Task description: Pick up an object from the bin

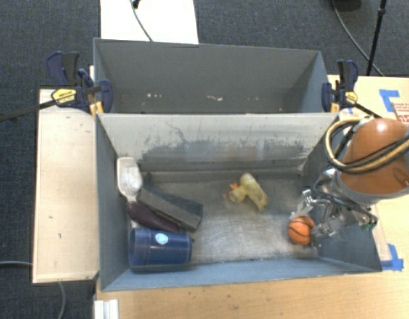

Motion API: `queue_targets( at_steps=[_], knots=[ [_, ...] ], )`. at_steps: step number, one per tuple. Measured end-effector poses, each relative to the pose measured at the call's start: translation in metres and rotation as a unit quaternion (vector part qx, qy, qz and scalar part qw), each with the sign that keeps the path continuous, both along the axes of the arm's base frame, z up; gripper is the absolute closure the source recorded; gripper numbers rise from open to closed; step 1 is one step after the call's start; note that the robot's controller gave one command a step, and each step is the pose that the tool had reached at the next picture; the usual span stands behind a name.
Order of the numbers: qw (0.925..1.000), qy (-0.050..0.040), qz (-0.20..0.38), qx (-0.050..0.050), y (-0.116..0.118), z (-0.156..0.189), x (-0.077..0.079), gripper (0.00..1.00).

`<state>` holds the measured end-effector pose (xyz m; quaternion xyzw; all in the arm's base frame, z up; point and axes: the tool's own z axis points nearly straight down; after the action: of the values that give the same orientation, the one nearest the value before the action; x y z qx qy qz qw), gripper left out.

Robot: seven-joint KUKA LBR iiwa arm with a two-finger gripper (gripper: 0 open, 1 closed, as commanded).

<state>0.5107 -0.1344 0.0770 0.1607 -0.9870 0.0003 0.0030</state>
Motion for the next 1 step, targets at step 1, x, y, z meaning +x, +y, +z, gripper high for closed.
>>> queue_targets(
  at_steps=[1],
  knots=[
    [1.0000, -0.0001, 0.001, 0.000, 0.0000, 0.0000, 0.0000, 1.00]
  ],
)
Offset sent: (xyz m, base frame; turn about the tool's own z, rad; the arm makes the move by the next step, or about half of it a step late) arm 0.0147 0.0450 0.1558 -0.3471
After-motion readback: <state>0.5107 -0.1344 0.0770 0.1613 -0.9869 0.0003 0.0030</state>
